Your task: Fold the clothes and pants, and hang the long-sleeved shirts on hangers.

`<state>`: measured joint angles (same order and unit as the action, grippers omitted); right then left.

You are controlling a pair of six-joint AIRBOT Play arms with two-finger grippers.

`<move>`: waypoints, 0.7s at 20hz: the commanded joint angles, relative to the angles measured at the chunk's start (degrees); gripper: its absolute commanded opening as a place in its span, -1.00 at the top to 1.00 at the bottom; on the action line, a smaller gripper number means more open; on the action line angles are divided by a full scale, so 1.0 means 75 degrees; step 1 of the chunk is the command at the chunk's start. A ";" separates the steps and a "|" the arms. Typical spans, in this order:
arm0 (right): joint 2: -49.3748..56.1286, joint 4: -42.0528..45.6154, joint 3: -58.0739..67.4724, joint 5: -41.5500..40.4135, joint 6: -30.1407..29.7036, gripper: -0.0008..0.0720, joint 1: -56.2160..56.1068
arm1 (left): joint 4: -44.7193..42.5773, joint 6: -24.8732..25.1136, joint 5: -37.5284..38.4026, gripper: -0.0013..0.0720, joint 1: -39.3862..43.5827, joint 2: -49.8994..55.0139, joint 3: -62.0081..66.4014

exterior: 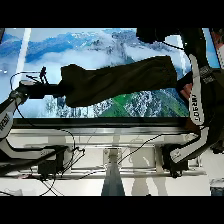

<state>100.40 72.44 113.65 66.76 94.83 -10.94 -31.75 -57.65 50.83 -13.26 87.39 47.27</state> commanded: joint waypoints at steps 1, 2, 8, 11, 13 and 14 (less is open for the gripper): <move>0.0012 0.0006 -0.0003 0.0140 -0.0006 0.88 0.0006 | 0.0423 0.0405 0.0061 0.91 -0.0122 0.0067 0.0216; 0.0012 0.0009 -0.0003 0.0187 -0.0073 0.88 0.0006 | 0.0157 0.0402 0.0443 0.92 -0.0256 -0.0111 0.0533; 0.0015 0.0003 -0.0006 0.0157 -0.0262 0.88 0.0006 | -0.4377 -0.1247 0.3972 0.92 -0.0184 -0.1434 0.3955; 0.0026 -0.0009 -0.0122 0.0169 -0.0286 0.88 -0.0055 | -0.5721 -0.1530 0.4741 0.92 0.0326 -0.2142 0.5339; 0.0064 -0.0023 -0.0309 0.0213 -0.0286 0.88 -0.0189 | -0.5764 -0.1521 0.4724 0.92 0.0740 -0.2556 0.5718; 0.0082 -0.0032 -0.0408 0.0221 -0.0286 0.88 -0.0297 | -0.5764 -0.1521 0.4669 0.92 0.0970 -0.2716 0.5779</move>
<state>100.75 72.49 112.01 68.07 92.79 -11.94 -68.79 -67.42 82.59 -9.72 71.09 85.27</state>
